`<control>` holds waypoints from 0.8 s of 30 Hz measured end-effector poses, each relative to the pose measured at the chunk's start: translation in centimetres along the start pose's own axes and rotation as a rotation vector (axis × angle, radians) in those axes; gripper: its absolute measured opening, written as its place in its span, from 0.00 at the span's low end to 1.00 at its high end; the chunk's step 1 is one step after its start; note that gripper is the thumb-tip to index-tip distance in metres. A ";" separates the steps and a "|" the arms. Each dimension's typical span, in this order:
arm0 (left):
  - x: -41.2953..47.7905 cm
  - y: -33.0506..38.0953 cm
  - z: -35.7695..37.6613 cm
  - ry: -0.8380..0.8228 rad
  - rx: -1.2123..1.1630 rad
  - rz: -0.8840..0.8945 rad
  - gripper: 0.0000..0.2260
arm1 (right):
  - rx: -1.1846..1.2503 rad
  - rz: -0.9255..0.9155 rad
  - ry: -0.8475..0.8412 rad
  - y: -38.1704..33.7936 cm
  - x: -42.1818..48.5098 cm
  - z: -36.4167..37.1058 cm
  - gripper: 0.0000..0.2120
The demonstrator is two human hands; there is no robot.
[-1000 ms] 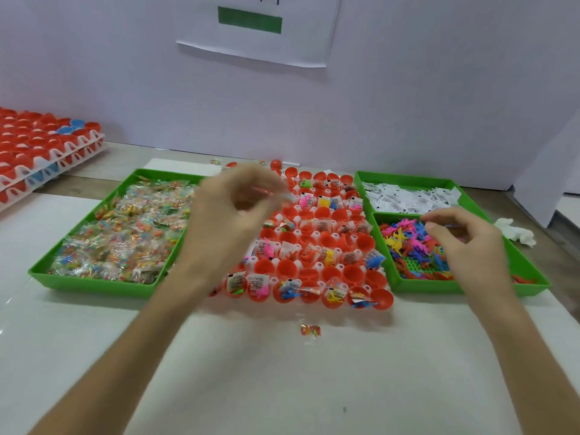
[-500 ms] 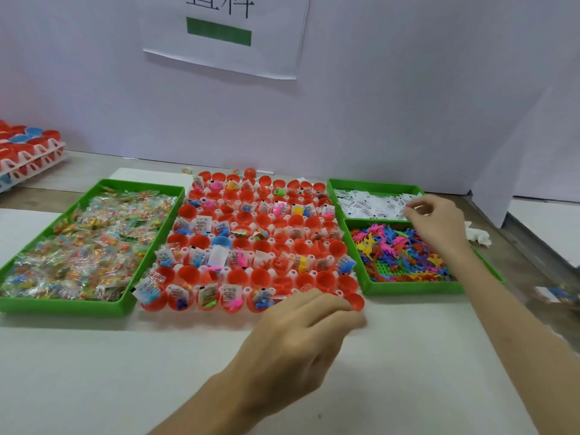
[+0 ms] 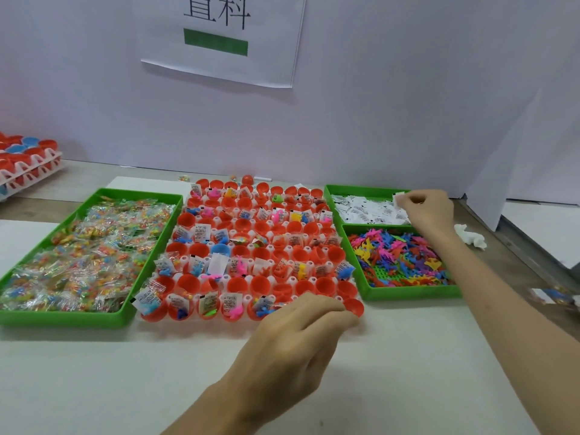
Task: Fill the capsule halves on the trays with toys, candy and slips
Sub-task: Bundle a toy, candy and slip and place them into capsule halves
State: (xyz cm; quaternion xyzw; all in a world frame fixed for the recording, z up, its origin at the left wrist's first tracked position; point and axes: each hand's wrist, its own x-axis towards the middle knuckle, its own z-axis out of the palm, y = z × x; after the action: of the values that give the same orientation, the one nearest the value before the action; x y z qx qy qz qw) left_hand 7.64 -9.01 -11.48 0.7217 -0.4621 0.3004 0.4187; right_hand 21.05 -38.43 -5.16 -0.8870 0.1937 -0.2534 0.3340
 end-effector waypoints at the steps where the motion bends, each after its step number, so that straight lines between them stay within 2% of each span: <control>1: 0.0 0.0 -0.1 0.017 -0.021 -0.023 0.07 | 0.106 -0.025 -0.018 -0.6 -1.1 -0.4 0.08; 5: 0.4 0.0 -0.3 0.102 -0.076 -0.114 0.09 | 0.518 -0.169 -0.258 -3.0 -7.5 -1.9 0.02; 11: 0.8 0.0 -0.8 0.090 -0.062 -0.185 0.11 | 0.876 -0.188 -0.587 -3.6 -14.9 -2.0 0.05; 15: 1.2 -0.1 -1.4 0.141 -0.138 -0.326 0.15 | 1.064 -0.178 -0.798 -4.2 -16.7 -1.6 0.07; 18: 1.3 -0.1 -1.5 0.214 -0.221 -0.437 0.17 | 0.941 -0.200 -0.804 -4.8 -17.7 -1.2 0.06; 21: 1.2 -0.1 -1.5 0.263 -0.292 -0.488 0.18 | 0.838 -0.206 -0.669 -5.2 -18.3 -0.4 0.07; 24: 1.3 0.1 -1.4 0.230 -0.307 -0.475 0.19 | 0.796 -0.222 -0.560 -5.2 -18.5 0.1 0.06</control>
State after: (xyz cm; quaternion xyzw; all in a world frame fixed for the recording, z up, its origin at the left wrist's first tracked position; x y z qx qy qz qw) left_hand 8.00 -8.33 -9.72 0.6990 -0.2698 0.2005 0.6312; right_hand 7.28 -25.20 -7.57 -0.7398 -0.1107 -0.0939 0.6570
